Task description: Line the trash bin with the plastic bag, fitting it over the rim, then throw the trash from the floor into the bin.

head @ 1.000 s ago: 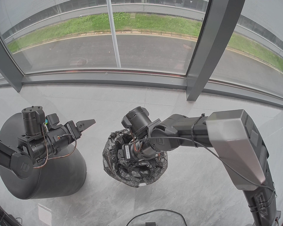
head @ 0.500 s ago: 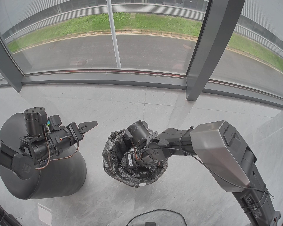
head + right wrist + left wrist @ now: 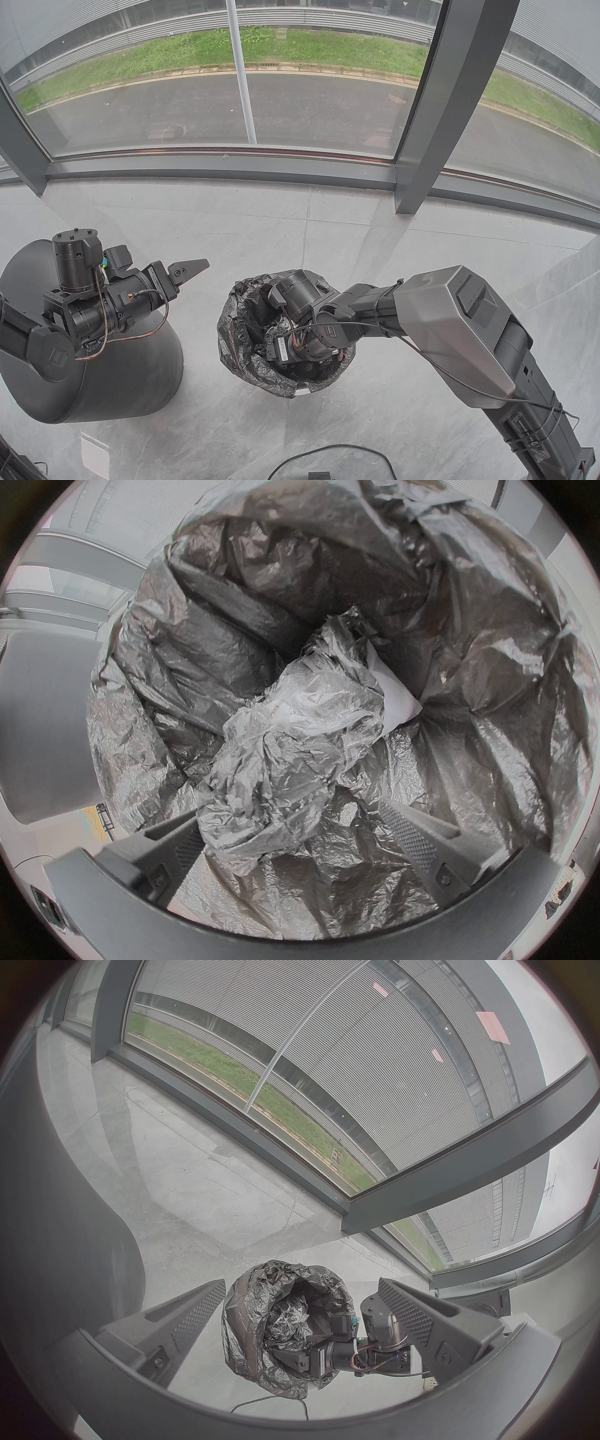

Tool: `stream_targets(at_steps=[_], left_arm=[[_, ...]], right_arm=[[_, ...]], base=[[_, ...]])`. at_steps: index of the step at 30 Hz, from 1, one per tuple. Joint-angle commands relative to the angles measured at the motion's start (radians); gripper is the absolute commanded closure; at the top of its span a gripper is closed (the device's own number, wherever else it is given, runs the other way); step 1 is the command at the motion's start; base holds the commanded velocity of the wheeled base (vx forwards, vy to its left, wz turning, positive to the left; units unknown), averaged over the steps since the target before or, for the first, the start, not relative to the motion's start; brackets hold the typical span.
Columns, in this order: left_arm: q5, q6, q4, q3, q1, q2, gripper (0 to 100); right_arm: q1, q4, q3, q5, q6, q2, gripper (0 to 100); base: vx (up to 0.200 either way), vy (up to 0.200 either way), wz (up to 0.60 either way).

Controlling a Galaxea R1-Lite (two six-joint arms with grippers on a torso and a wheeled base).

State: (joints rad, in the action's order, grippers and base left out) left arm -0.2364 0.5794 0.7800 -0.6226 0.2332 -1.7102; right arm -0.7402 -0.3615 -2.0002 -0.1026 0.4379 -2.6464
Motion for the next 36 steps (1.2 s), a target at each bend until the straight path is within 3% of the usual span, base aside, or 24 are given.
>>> stream_targets(at_steps=[1,13,23,26,34,36], left_arm=[[0.0,0.0,0.001,0.0,0.0,-0.003,0],[0.0,0.0,0.001,0.0,0.0,-0.009,0],[0.002,0.0,0.001,0.0,0.0,-0.002,0],[0.003,0.0,0.001,0.0,0.002,0.003,0],[0.006,0.005,0.101,0.052,0.021,0.055,0],[0.006,0.002,0.119,0.069,0.035,0.086,0]], right_arm=[[0.004,0.001,0.0,0.0,-0.002,-0.018,0],[0.004,0.001,0.0,-0.002,-0.002,-0.014,0],[-0.034,-0.027,0.0,-0.012,-0.042,0.126,0],[-0.053,-0.079,0.0,-0.014,-0.044,0.189,0],[-0.071,-0.294,0.0,-0.124,-0.126,0.313,0],[-0.05,-0.447,0.0,-0.135,-0.143,0.373,0]], base=[[0.0,0.0,0.0],[0.0,0.0,0.0],[0.0,0.0,0.0],[0.0,0.0,0.0],[0.0,0.0,0.0],[0.0,0.0,0.0]])
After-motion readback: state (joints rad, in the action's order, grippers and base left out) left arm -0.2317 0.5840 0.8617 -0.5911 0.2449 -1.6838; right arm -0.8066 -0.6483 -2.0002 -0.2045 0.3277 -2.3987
